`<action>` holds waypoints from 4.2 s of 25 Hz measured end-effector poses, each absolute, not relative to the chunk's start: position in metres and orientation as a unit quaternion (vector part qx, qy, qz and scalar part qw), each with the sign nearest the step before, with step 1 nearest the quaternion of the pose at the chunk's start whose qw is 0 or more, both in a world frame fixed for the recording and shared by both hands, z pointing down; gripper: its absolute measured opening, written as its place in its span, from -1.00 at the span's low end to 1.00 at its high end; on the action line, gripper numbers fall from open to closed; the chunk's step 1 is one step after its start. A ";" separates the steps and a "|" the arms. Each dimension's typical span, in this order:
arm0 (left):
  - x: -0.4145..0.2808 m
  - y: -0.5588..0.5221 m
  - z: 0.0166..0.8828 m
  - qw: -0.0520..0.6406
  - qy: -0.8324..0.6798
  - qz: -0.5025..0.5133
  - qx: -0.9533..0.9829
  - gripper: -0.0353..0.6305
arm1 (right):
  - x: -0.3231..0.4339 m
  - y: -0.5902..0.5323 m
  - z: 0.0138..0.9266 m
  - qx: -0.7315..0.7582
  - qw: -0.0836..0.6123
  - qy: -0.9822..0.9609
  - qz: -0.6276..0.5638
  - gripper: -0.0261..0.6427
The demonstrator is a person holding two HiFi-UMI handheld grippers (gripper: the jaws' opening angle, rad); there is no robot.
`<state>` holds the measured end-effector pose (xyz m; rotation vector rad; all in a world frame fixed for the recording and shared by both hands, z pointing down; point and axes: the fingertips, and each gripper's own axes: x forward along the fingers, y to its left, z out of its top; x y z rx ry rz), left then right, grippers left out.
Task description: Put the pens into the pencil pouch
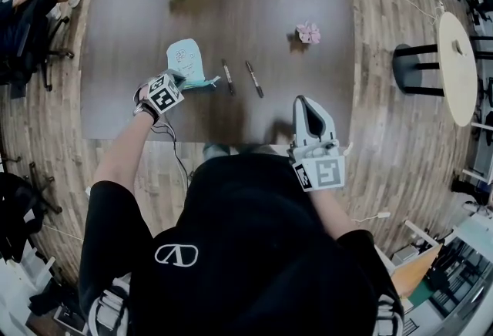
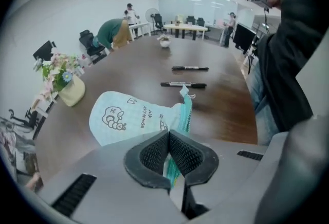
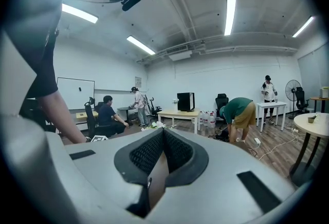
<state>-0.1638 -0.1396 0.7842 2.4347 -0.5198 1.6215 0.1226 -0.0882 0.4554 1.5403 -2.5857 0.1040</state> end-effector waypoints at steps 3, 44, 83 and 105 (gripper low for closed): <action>-0.166 -0.150 0.757 0.124 -0.209 0.506 0.827 -0.88 | 0.121 -0.092 0.451 0.509 0.053 -0.859 0.030 -0.93; -0.104 -0.110 0.454 0.367 -0.389 -0.220 0.816 -0.88 | 0.091 -0.134 0.403 0.450 -0.044 -0.891 -0.038 0.08; -0.125 -0.054 0.502 0.401 -0.464 -0.224 0.757 -0.88 | 0.081 -0.200 0.841 0.302 0.596 -0.664 0.336 -0.78; -0.102 -0.072 0.462 0.381 -0.403 -0.234 0.798 -0.88 | 0.044 -0.245 0.487 0.368 0.154 -0.906 0.142 -0.79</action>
